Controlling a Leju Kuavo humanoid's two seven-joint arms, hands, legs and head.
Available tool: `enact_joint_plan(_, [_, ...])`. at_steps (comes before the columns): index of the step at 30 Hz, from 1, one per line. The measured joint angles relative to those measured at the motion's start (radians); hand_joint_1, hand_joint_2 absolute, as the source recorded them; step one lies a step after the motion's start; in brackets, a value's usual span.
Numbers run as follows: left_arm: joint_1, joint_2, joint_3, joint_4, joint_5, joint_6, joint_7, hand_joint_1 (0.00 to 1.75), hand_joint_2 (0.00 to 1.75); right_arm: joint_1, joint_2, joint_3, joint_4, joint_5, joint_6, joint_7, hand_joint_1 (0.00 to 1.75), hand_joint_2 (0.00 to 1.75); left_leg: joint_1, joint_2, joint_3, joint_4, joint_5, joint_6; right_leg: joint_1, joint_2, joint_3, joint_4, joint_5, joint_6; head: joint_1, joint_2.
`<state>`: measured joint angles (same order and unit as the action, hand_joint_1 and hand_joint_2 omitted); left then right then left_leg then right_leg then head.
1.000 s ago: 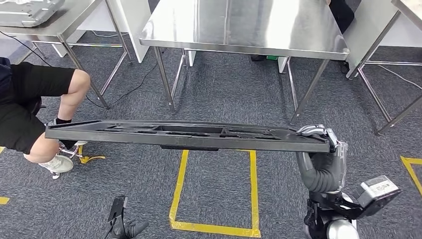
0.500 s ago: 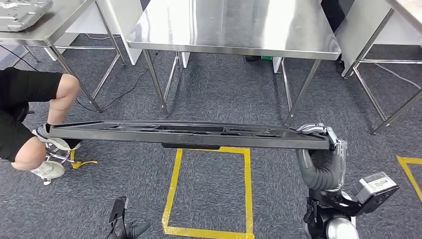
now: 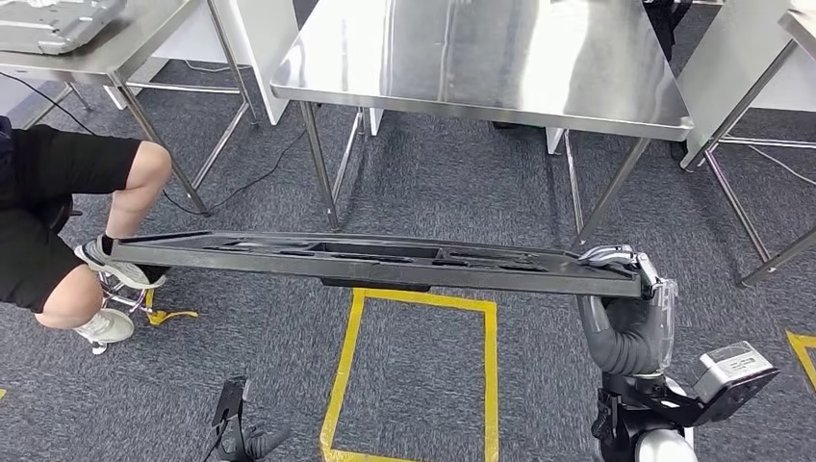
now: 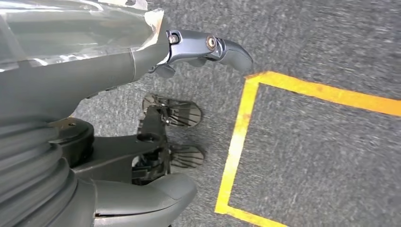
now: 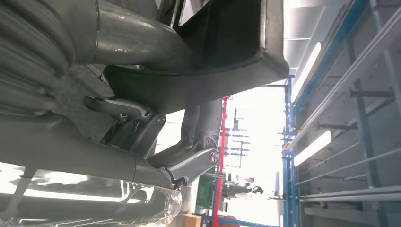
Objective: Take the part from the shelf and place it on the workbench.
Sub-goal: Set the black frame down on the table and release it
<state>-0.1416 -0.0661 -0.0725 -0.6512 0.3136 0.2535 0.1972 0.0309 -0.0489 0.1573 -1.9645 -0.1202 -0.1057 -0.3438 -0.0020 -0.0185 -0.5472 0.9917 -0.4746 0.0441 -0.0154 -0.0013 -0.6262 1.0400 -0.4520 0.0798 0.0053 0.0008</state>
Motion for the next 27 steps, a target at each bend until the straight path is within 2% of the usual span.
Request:
enact_joint_plan(1, [-0.001, 0.000, 0.000, 0.000, 0.000, 0.000, 0.000, 0.00, 1.75, 0.000, 0.000, 0.000, 0.000, 0.000, 0.000, 0.000, 1.75, 1.75, -0.002, 0.000, 0.001, 0.000, -0.005, -0.005, 0.002, 0.000, 0.011, -0.029, 0.012, -0.014, 0.000, 0.000])
enact_joint_plan(2, [-0.002, 0.000, -0.001, 0.000, 0.000, 0.000, 0.000, 0.00, 1.75, 0.001, 0.000, 0.000, 0.001, 0.000, 0.000, -0.001, 1.75, 1.75, -0.003, 0.000, 0.001, 0.003, -0.008, -0.010, 0.004, 0.000, 0.014, -0.034, 0.010, -0.032, -0.002, 0.000])
enact_joint_plan(3, [-0.002, 0.000, -0.001, 0.000, 0.000, 0.001, 0.000, 0.00, 1.75, 0.001, 0.000, 0.000, 0.001, 0.000, 0.000, -0.001, 1.75, 1.75, -0.004, 0.000, 0.001, 0.005, -0.010, -0.015, 0.003, 0.001, 0.018, -0.036, 0.010, -0.044, -0.003, 0.000])
enact_joint_plan(5, [-0.003, 0.001, -0.001, 0.000, 0.000, 0.001, 0.000, 0.00, 1.75, 0.001, 0.000, -0.001, 0.001, 0.001, 0.000, -0.002, 1.75, 1.75, -0.003, 0.003, -0.006, 0.029, -0.017, -0.024, -0.004, 0.001, 0.033, -0.039, 0.012, -0.057, -0.007, 0.000])
enact_joint_plan(6, [-0.005, 0.001, -0.001, 0.000, 0.000, 0.001, 0.000, 0.00, 1.75, 0.000, 0.000, -0.001, 0.001, 0.001, -0.001, -0.002, 1.75, 1.75, -0.001, 0.004, -0.024, 0.062, -0.025, -0.029, -0.008, 0.001, 0.042, -0.040, 0.009, -0.063, -0.009, 0.000])
enact_joint_plan(7, [-0.006, 0.001, -0.001, 0.000, 0.000, 0.001, -0.001, 0.00, 1.75, 0.000, 0.001, -0.002, 0.001, 0.001, -0.001, -0.002, 1.75, 1.75, 0.001, 0.007, -0.055, 0.115, -0.040, -0.035, -0.010, 0.001, 0.049, -0.042, 0.005, -0.068, -0.011, 0.000])
enact_joint_plan(9, [-0.007, 0.000, -0.001, 0.000, 0.000, 0.005, -0.001, 0.00, 1.75, -0.001, 0.001, -0.002, 0.001, 0.000, 0.000, -0.002, 1.75, 1.75, 0.007, 0.011, -0.138, 0.237, -0.082, -0.045, -0.009, 0.001, 0.057, -0.042, -0.005, -0.077, -0.015, 0.000])
enact_joint_plan(10, [-0.006, 0.001, -0.001, 0.001, 0.000, 0.008, -0.002, 0.00, 1.75, -0.001, 0.001, -0.001, 0.001, 0.000, 0.000, -0.002, 1.75, 1.75, 0.010, 0.012, -0.173, 0.276, -0.094, -0.048, -0.008, 0.001, 0.061, -0.041, -0.010, -0.078, -0.016, 0.000])
enact_joint_plan(11, [-0.005, 0.001, 0.000, 0.001, 0.001, 0.011, -0.002, 0.00, 1.75, -0.002, 0.001, -0.001, 0.002, -0.001, 0.001, -0.003, 1.75, 1.75, 0.012, 0.013, -0.192, 0.283, -0.087, -0.050, -0.008, 0.001, 0.067, -0.041, -0.015, -0.078, -0.017, 0.000])
enact_joint_plan(12, [-0.005, 0.001, 0.000, 0.002, 0.002, 0.015, -0.003, 0.00, 1.75, -0.003, 0.001, 0.000, 0.004, -0.002, 0.003, -0.003, 1.75, 1.75, 0.014, 0.014, -0.191, 0.255, -0.059, -0.050, -0.008, 0.002, 0.075, -0.041, -0.022, -0.076, -0.018, 0.000])
enact_joint_plan(14, [-0.005, 0.002, 0.000, 0.002, 0.006, 0.018, -0.004, 0.00, 1.75, -0.007, 0.001, 0.002, 0.007, -0.005, 0.007, -0.003, 1.75, 1.75, 0.014, 0.017, -0.143, 0.127, 0.026, -0.044, -0.009, 0.002, 0.094, -0.042, -0.035, -0.070, -0.019, 0.000])
enact_joint_plan(15, [-0.005, 0.002, 0.000, 0.002, 0.008, 0.018, -0.005, 0.00, 1.75, -0.011, 0.001, 0.003, 0.008, -0.007, 0.009, -0.003, 1.75, 1.75, 0.012, 0.018, -0.118, 0.070, 0.045, -0.039, -0.008, 0.002, 0.101, -0.043, -0.041, -0.064, -0.020, 0.000])
enact_joint_plan(17, [-0.006, 0.002, 0.000, 0.002, 0.012, 0.018, -0.006, 0.00, 1.75, -0.020, 0.001, 0.005, 0.010, -0.009, 0.013, -0.002, 1.75, 1.75, 0.005, 0.019, -0.091, 0.017, 0.047, -0.026, -0.004, 0.002, 0.109, -0.043, -0.050, -0.050, -0.021, 0.000])
enact_joint_plan(18, [-0.005, 0.002, 0.000, 0.002, 0.013, 0.018, -0.007, 0.00, 1.75, -0.023, 0.002, 0.006, 0.011, -0.010, 0.015, -0.002, 1.75, 1.75, 0.002, 0.018, -0.087, 0.014, 0.040, -0.018, -0.002, 0.002, 0.112, -0.042, -0.050, -0.042, -0.021, 0.000])
enact_joint_plan(20, [-0.003, 0.002, 0.000, 0.002, 0.014, 0.018, -0.009, 0.00, 1.75, -0.026, 0.001, 0.007, 0.013, -0.010, 0.018, -0.002, 1.75, 1.75, 0.004, 0.015, -0.069, 0.007, 0.046, -0.003, -0.002, 0.001, 0.112, -0.024, -0.052, -0.031, -0.020, 0.000])
enact_joint_plan(21, [-0.003, 0.002, 0.001, 0.002, 0.014, 0.019, -0.010, 0.00, 1.75, -0.029, 0.001, 0.008, 0.013, -0.010, 0.019, -0.002, 1.75, 1.75, 0.005, 0.014, -0.059, 0.005, 0.045, 0.004, -0.003, 0.001, 0.098, 0.004, -0.057, -0.030, -0.017, 0.000])
enact_joint_plan(22, [-0.003, 0.002, 0.001, 0.002, 0.014, 0.019, -0.011, 0.00, 1.75, -0.031, 0.001, 0.008, 0.014, -0.010, 0.020, -0.002, 1.75, 1.75, 0.006, 0.013, -0.051, 0.004, 0.042, 0.010, -0.004, 0.001, 0.069, 0.054, -0.070, -0.031, -0.015, 0.000])
enact_joint_plan(24, [-0.002, 0.002, 0.002, 0.002, 0.014, 0.019, -0.014, 0.00, 1.75, -0.034, 0.001, 0.009, 0.016, -0.011, 0.020, -0.002, 1.75, 1.75, 0.002, 0.011, -0.044, 0.003, 0.033, 0.018, -0.003, 0.001, -0.015, 0.183, -0.111, -0.036, -0.009, 0.000])
enact_joint_plan(25, [-0.001, 0.002, 0.002, 0.002, 0.014, 0.018, -0.015, 0.00, 1.75, -0.034, 0.001, 0.009, 0.017, -0.012, 0.020, -0.002, 1.75, 1.75, 0.000, 0.010, -0.040, 0.004, 0.027, 0.020, -0.003, 0.001, -0.053, 0.231, -0.130, -0.036, -0.008, 0.000])
enact_joint_plan(26, [0.001, 0.001, 0.002, 0.002, 0.014, 0.018, -0.016, 0.00, 1.75, -0.034, 0.001, 0.009, 0.019, -0.012, 0.020, -0.002, 1.75, 1.75, -0.001, 0.008, -0.035, 0.004, 0.021, 0.020, -0.003, 0.001, -0.076, 0.245, -0.135, -0.033, -0.007, 0.000])
enact_joint_plan(27, [0.003, 0.001, 0.002, 0.001, 0.014, 0.018, -0.016, 0.00, 1.75, -0.033, 0.001, 0.009, 0.020, -0.013, 0.020, -0.002, 1.75, 1.75, -0.003, 0.006, -0.029, 0.004, 0.016, 0.020, -0.003, 0.001, -0.084, 0.236, -0.128, -0.028, -0.007, 0.000])
